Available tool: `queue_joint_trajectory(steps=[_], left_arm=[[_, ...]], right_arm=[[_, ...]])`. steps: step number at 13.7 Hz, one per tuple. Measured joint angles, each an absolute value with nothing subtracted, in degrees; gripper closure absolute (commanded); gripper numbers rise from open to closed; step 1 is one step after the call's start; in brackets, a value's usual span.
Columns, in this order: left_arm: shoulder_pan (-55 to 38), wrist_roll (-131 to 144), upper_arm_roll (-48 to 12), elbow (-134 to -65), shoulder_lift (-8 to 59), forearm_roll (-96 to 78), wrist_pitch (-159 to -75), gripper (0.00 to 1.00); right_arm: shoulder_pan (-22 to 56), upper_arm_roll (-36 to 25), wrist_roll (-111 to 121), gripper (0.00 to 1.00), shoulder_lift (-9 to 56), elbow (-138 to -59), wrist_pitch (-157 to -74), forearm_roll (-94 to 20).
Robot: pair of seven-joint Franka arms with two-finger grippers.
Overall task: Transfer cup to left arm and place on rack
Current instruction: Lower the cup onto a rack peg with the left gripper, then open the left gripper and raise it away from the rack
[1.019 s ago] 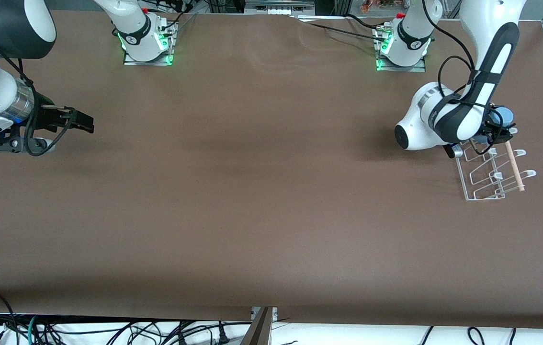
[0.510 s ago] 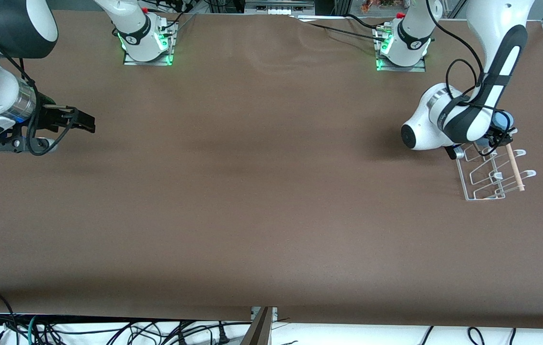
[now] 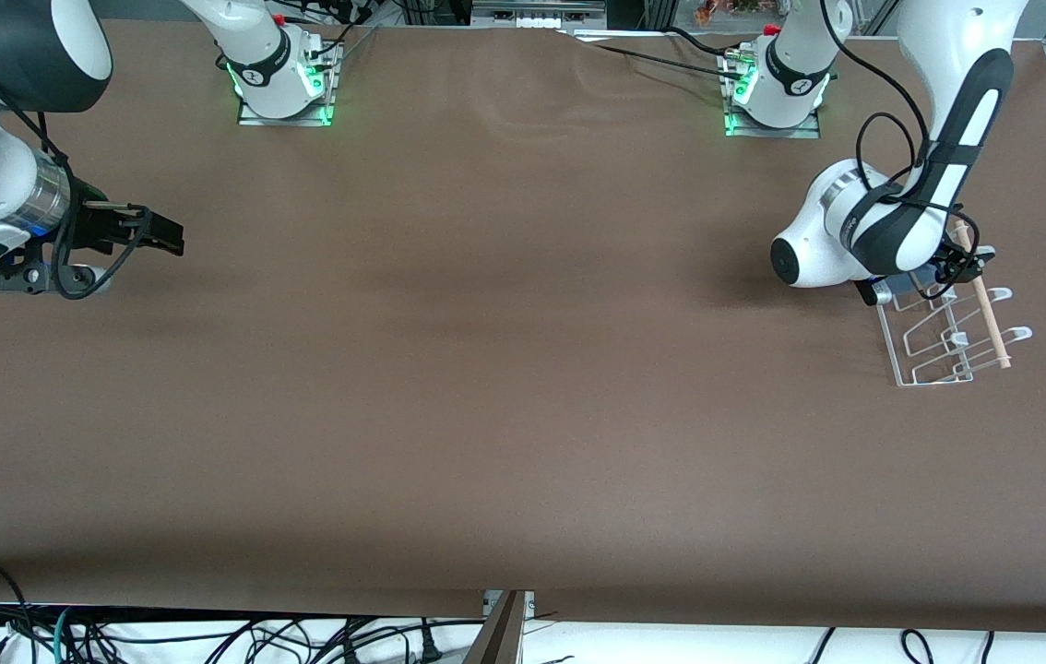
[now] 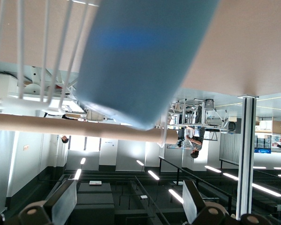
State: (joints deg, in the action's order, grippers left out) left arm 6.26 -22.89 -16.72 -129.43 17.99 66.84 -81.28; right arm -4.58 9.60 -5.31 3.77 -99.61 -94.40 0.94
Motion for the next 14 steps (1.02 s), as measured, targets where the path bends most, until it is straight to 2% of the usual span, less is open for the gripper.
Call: queue_joint_trajectory(steps=[3, 5, 9, 14], left_arm=[[6.3, -22.9, -18.2, -128.9, 15.9, 66.3, -81.3, 0.00], [6.2, -22.7, -20.4, -126.1, 13.2, 60.4, -81.4, 0.00], [6.4, -22.8, -20.9, -115.0, 8.7, 41.8, -81.6, 0.00], [8.4, -20.6, -20.3, -101.9, 8.1, 21.8, -82.2, 0.00]], right_arm=[[-4.6, 9.6, -5.3, 0.01, 3.8, -99.6, -94.4, 0.9], [-4.6, 9.6, -5.3, 0.01, 3.8, -99.6, -94.4, 0.9], [-4.5, 9.6, -5.3, 0.01, 3.8, -99.6, -94.3, 1.0], [-4.5, 9.6, -5.3, 0.01, 3.8, -99.6, -94.3, 1.0]])
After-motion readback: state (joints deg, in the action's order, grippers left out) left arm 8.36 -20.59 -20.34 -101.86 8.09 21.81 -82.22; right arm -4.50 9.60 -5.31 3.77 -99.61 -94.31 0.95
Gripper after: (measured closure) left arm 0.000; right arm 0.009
